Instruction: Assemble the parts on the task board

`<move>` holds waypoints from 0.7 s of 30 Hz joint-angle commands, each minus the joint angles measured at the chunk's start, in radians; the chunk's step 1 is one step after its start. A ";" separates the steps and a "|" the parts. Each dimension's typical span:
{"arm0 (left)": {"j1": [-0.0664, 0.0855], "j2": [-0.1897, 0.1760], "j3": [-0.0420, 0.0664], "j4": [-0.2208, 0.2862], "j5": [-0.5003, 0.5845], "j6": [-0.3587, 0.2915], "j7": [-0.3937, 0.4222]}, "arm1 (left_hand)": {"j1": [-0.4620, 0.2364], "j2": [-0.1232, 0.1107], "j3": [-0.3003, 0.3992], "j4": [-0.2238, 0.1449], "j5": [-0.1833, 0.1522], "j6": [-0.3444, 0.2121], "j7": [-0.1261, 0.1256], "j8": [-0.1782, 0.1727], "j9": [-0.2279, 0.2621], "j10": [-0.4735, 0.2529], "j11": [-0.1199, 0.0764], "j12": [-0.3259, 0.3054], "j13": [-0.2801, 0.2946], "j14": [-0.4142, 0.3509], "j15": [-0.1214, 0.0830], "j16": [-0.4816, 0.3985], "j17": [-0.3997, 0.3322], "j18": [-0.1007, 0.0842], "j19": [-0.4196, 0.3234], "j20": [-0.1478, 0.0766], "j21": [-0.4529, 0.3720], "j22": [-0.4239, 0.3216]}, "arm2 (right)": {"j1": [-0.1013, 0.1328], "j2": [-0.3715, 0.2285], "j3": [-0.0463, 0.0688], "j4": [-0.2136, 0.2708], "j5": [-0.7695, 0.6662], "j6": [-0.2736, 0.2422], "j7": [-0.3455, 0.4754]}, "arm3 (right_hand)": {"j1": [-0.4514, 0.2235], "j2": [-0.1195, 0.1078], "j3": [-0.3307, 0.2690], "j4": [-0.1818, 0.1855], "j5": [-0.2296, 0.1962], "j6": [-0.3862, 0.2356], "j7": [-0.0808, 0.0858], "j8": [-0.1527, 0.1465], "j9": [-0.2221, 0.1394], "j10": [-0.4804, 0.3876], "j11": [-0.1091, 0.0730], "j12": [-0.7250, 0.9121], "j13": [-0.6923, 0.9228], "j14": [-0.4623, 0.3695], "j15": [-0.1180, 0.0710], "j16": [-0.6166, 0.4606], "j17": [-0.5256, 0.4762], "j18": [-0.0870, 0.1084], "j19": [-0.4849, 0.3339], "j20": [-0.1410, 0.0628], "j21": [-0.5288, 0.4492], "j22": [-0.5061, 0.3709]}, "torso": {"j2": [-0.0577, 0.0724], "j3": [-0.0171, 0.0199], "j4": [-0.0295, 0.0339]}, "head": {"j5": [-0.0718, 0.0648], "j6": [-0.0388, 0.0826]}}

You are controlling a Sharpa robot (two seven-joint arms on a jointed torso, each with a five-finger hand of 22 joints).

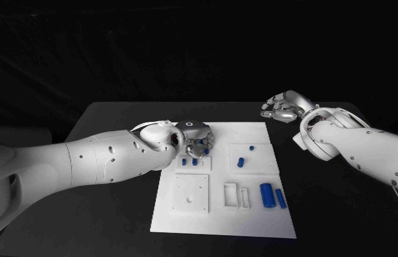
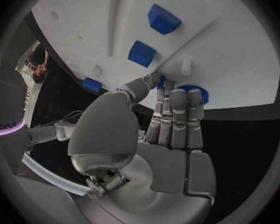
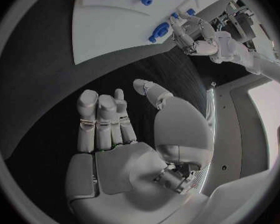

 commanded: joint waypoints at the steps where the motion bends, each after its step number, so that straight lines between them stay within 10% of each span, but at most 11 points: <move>1: -0.004 0.004 -0.001 -0.001 0.006 0.029 0.002 | 0.001 0.011 -0.002 0.006 -0.004 0.006 -0.003 0.001 -0.001 0.006 0.000 -0.003 0.001 0.006 -0.004 0.004 0.002 0.028 0.004 -0.026 0.002 0.002 | 0.000 0.001 0.000 0.001 -0.002 0.012 0.010 | -0.001 0.012 0.000 -0.005 0.004 -0.001 0.009 0.002 -0.001 -0.002 0.006 0.007 -0.001 -0.004 0.006 0.003 -0.002 0.084 0.000 -0.008 -0.006 0.015 | 0.000 -0.0003 -0.0005 | -0.001 -0.001; 21: -0.005 0.005 -0.001 -0.006 -0.001 0.039 -0.021 | 0.007 0.071 0.000 0.014 -0.003 0.070 -0.028 0.032 -0.002 0.082 -0.025 0.003 0.012 0.036 -0.028 0.039 0.008 0.028 0.023 -0.044 0.010 0.010 | 0.000 0.001 0.000 0.001 -0.002 0.013 0.010 | -0.001 0.013 0.000 -0.005 0.004 -0.001 0.009 0.002 -0.001 -0.002 0.006 0.007 -0.001 -0.004 0.006 0.003 -0.002 0.084 0.000 -0.008 -0.006 0.016 | 0.000 0.0002 0.0005 | -0.003 -0.001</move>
